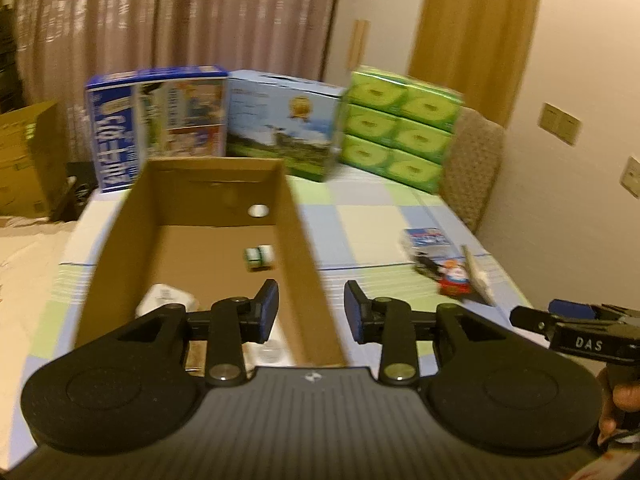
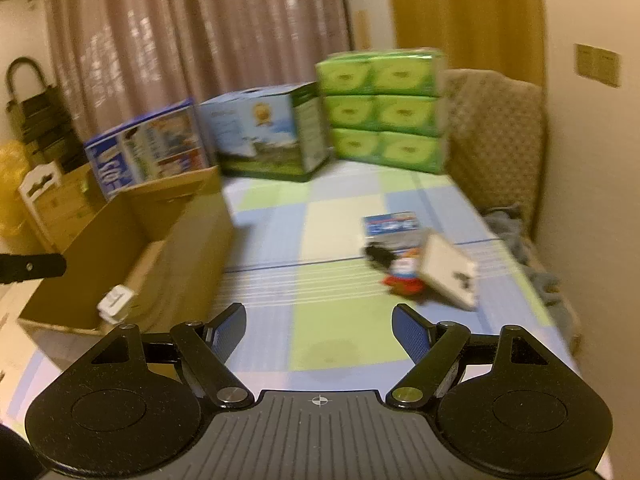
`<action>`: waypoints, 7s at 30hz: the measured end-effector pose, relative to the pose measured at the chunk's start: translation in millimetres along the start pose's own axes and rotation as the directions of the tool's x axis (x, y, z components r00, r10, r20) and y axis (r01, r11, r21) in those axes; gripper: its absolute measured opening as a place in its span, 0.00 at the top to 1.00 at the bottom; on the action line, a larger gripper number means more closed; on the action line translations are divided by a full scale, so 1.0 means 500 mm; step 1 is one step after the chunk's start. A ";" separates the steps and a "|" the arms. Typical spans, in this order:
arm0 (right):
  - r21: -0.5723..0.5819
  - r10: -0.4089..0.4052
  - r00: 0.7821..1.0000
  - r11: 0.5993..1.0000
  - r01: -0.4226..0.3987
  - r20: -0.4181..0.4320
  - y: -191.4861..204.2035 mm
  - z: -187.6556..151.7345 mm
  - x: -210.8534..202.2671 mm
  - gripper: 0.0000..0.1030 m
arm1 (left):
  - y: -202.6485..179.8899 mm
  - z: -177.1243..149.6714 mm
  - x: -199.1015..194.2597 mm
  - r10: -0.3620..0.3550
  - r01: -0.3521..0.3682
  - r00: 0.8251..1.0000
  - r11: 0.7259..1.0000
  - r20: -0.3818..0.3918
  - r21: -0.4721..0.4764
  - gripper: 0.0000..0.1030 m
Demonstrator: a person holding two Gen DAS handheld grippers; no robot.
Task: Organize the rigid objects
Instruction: 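Withdraw both open tools from the box back over the table, then grasp the white square lid with the right tool, then lift the white lid with the right tool while the left tool grasps the red Doraemon toy, then carry the Doraemon toy and white lid over the cardboard box with both tools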
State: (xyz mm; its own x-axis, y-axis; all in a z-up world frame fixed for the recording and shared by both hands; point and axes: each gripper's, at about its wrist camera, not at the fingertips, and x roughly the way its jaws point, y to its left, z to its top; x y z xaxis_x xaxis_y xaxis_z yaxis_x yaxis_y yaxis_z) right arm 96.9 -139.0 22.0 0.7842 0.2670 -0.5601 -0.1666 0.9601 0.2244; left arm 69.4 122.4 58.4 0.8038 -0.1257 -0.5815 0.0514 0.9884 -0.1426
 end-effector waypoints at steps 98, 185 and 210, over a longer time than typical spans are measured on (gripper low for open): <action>-0.094 -0.176 0.937 0.984 0.154 -0.302 -0.304 -0.010 0.337 0.16 | -0.276 -0.045 0.483 -0.106 0.135 0.978 0.977 -0.178 0.163 0.19; 0.015 -0.074 0.994 0.997 0.076 -0.084 -0.142 -0.008 0.081 0.18 | -0.226 -0.069 0.200 -0.094 0.140 0.968 0.971 -0.231 0.192 0.62; -0.144 0.018 1.000 0.989 -0.018 -0.001 0.035 0.008 -0.072 0.18 | -0.125 -0.035 -0.020 -0.071 0.077 0.995 0.994 -0.073 0.079 0.61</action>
State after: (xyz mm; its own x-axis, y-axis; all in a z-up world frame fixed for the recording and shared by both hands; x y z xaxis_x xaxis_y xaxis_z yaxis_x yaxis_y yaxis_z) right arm 68.4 -132.1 49.3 0.7805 0.2847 -0.5566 -0.2650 0.9570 0.1178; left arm 48.0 60.6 59.2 0.7525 -0.2013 -0.6270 0.1593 0.9795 -0.1233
